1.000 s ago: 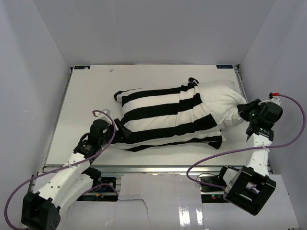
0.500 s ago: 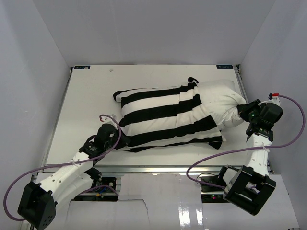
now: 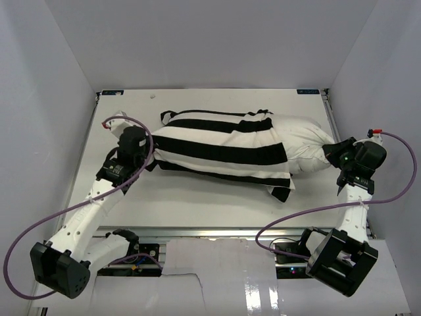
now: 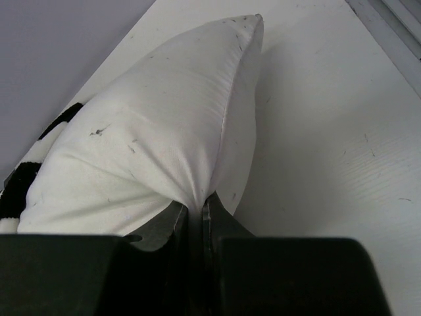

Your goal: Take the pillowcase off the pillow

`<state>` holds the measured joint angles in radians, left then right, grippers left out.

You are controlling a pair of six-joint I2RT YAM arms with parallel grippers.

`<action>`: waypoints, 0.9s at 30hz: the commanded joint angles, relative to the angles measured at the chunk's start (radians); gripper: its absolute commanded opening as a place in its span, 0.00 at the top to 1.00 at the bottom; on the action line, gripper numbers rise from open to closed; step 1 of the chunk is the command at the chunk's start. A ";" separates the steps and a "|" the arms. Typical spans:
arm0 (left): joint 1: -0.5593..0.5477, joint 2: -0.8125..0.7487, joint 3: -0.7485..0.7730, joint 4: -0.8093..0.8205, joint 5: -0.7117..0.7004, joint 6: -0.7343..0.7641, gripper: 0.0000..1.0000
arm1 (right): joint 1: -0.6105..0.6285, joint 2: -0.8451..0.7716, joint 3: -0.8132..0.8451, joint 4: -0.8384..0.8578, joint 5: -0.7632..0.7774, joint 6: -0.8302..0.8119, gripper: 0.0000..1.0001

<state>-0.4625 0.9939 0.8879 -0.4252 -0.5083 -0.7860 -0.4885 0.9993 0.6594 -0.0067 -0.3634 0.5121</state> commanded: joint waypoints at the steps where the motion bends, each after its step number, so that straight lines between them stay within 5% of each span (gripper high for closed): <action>1: 0.198 0.017 0.081 0.006 -0.037 0.044 1.00 | -0.015 -0.034 0.011 0.060 0.110 0.042 0.92; 14: 0.910 0.253 0.229 0.077 0.457 -0.039 1.00 | -0.032 0.030 0.109 0.036 0.136 0.043 0.92; 24: 0.996 0.384 0.292 0.130 0.496 -0.017 1.00 | -0.048 0.081 0.124 0.056 0.173 0.039 0.92; 27: 0.998 0.403 0.310 0.086 0.391 -0.004 1.00 | -0.070 0.076 0.132 0.057 0.166 0.034 0.92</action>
<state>0.4042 1.3872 1.1194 -0.5106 0.3149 -0.8368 -0.4423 1.0756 0.7074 -0.1112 -0.5507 0.5972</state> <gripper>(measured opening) 0.019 0.122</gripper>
